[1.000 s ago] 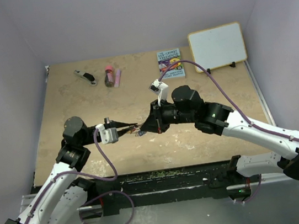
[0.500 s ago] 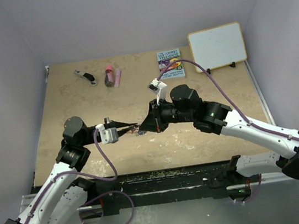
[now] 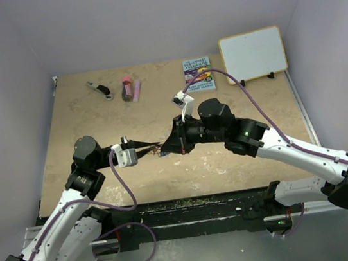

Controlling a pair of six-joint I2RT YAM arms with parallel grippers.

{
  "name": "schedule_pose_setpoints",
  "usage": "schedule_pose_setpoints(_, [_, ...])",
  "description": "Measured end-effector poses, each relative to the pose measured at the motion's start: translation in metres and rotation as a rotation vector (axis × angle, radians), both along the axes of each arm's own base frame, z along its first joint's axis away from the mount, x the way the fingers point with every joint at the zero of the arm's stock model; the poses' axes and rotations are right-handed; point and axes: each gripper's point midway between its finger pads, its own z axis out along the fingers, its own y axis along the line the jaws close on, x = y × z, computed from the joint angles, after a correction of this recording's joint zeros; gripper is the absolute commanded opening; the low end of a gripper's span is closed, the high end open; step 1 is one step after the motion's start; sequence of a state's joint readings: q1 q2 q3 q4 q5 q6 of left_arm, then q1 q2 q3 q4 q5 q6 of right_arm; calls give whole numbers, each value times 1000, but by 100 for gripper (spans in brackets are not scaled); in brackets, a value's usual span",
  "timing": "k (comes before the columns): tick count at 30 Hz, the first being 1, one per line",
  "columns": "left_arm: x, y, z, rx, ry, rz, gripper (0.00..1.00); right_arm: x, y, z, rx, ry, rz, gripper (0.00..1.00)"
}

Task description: Put the keys on the keyring

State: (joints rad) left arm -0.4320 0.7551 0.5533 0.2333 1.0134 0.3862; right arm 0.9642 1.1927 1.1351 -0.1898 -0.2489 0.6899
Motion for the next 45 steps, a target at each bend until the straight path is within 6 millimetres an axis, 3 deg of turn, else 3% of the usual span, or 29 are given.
schedule_pose_setpoints(45, [7, 1, 2, -12, -10, 38, 4, 7, 17, 4, 16, 11, 3, 0])
